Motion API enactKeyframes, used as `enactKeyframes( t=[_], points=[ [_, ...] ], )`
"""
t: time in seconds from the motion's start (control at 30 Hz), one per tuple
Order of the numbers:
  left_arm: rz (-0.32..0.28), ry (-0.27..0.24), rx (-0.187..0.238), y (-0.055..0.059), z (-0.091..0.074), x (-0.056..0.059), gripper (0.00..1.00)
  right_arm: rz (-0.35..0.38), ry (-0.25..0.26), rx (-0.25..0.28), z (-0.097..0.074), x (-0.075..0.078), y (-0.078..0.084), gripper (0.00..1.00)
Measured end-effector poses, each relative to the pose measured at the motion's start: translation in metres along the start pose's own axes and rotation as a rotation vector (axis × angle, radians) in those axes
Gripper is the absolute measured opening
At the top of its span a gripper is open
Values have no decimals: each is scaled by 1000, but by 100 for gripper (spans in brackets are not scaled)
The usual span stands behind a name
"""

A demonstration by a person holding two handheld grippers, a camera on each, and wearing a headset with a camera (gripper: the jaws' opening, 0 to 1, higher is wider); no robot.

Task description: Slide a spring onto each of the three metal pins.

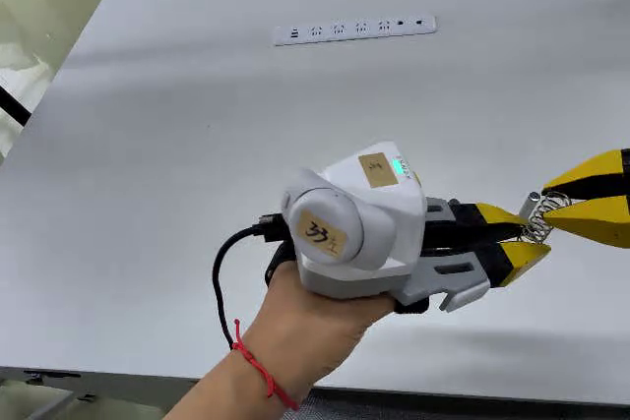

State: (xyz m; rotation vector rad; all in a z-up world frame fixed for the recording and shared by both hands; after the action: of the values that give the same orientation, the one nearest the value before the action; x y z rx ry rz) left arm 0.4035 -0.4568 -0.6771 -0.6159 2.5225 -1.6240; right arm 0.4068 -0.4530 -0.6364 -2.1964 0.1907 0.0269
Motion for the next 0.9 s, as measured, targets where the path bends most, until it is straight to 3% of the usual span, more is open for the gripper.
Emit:
enactKeyframes(
  t=[0.3,0.43,0.5,0.63,0.7,0.8,0.9],
  points=[
    [-3,4,18,-2,-2,0,10,-32,-24,-64,0,-5,1,19],
    [2,7,17,-2,-2,0,10,-129,-35,-179,-3,-1,7,23],
    [9,9,12,-1,-1,1,10,-161,-49,-210,-5,0,5,23],
    [24,19,4,0,1,4,10,-238,-112,-296,-3,-3,1,24],
    [32,22,-2,1,2,5,10,-294,-145,-369,-1,-5,7,24],
    [40,25,-6,1,3,6,10,-335,-199,-433,3,-10,12,24],
    [49,27,-9,2,4,7,10,-397,-220,-495,6,-10,16,23]
  ],
)
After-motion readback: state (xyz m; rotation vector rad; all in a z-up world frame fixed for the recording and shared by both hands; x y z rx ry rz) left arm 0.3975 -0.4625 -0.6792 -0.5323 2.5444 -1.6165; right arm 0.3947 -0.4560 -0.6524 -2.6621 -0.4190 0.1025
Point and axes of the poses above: the centre of the closed fingertips' face, and the gripper's own axes: z roughly forward along the fingers, x roughly to its right, y roughly out of its underside, the point moved 1 cm from there along -z, roughly backward along the fingers, and after that the axes turned 10 degrees about -x, right-handed, at the moved point
